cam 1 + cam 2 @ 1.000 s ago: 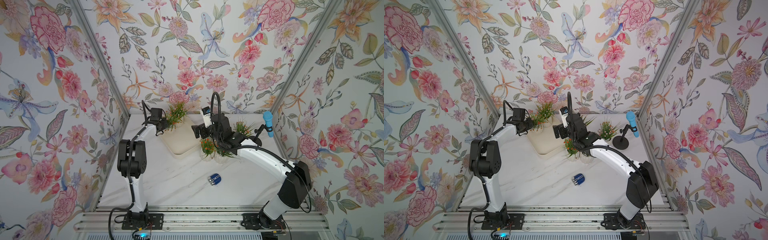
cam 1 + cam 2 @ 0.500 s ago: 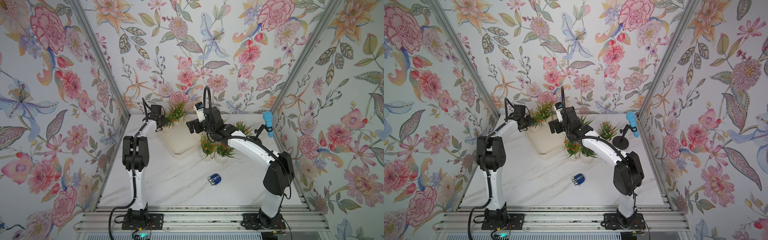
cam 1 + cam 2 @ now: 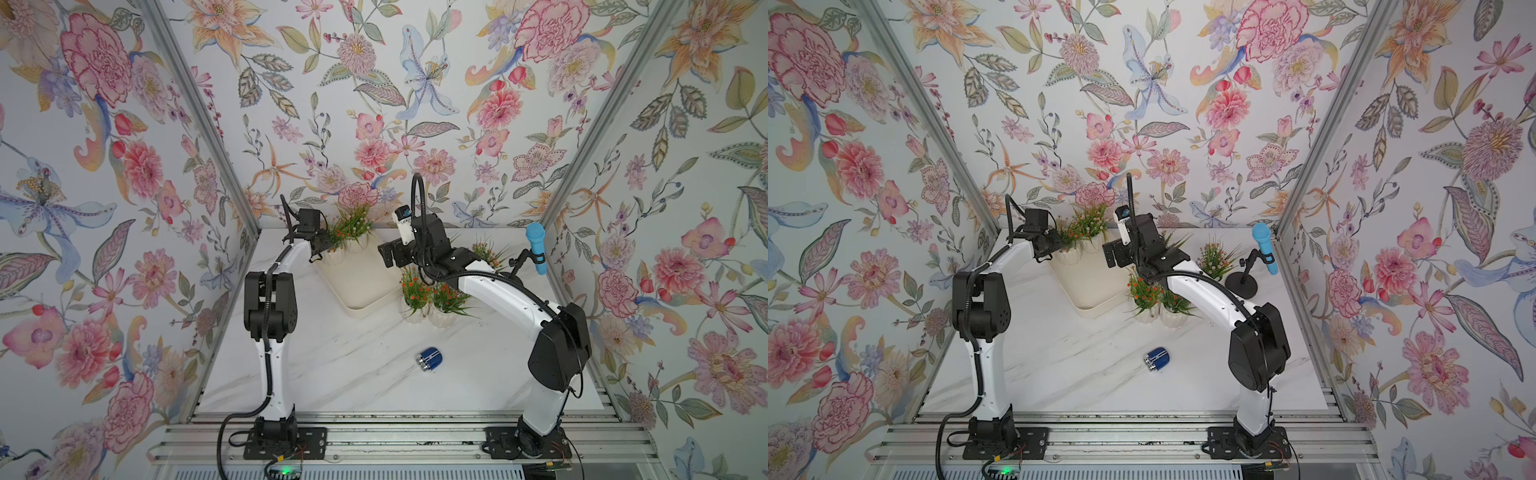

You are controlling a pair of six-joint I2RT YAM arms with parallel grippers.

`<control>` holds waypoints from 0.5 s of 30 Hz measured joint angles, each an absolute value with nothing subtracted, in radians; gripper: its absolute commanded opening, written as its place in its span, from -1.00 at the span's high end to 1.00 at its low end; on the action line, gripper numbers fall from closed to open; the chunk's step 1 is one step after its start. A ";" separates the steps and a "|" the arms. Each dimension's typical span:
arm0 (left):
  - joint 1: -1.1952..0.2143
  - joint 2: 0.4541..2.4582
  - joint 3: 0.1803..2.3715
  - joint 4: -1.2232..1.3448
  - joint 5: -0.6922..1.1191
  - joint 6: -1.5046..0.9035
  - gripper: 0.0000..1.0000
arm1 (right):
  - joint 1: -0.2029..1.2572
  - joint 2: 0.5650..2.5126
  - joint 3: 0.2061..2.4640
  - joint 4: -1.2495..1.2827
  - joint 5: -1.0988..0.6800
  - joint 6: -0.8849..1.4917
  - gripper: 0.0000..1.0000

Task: Put the potted gypsophila into the storage box
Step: Place the baby's breath potted plant at the storage box.

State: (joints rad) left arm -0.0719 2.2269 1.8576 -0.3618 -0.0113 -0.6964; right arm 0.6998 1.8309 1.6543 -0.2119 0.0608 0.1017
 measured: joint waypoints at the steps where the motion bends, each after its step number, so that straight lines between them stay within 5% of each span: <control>1: -0.072 2.221 1.853 -0.362 -0.015 -0.691 0.01 | 0.700 1.826 1.648 -0.216 0.061 0.102 -1.00; 15: -0.073 1.769 1.445 -0.238 -0.051 -0.683 -0.28 | 0.755 1.624 1.470 -0.213 0.113 0.101 -1.00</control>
